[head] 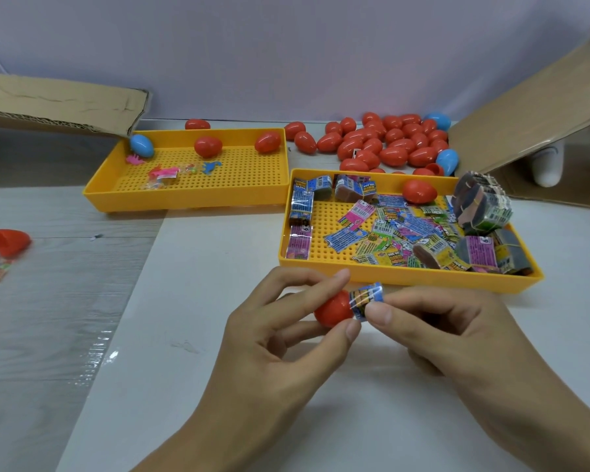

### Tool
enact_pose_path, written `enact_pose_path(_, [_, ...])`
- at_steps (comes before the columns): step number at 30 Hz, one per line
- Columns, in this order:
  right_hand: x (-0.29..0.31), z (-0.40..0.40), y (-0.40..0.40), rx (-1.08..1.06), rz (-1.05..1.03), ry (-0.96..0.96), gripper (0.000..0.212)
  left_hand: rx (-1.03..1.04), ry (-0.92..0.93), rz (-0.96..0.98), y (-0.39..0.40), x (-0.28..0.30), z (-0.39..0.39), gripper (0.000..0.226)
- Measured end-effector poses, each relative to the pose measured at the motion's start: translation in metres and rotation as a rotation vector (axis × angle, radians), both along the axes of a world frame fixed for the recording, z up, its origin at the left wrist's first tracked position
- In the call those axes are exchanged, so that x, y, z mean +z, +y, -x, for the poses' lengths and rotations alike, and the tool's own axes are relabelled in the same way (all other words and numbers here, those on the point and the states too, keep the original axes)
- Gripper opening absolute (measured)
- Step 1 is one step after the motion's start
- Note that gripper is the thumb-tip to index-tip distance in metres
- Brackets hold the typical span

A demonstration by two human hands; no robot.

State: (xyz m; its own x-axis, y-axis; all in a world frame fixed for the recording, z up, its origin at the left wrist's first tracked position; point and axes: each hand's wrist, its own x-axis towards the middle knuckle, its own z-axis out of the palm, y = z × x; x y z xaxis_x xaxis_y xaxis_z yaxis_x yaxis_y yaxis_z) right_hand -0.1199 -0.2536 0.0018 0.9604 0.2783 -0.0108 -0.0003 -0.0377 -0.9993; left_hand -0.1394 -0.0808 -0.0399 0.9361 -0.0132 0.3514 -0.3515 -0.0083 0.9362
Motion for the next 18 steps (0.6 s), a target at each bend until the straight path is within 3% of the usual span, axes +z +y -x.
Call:
enact_pose_path(7, [-0.0029,0.0011,-0.0026,0.005,0.086,-0.004,0.022,0.040,-0.059,-0.053,-0.0005,-0.0009,0.0001,0.041])
enact_pose_path(12, [-0.0038,-0.0008,-0.0043,-0.009,0.053,0.040,0.038,0.092,-0.119,-0.119,-0.0014,-0.0003,0.0018,0.044])
enact_pose_path(18, [-0.0005,0.0005,-0.0014,0.020,0.052,0.039,0.017,0.100,-0.117,-0.119,-0.0024,0.0000,0.0020,0.045])
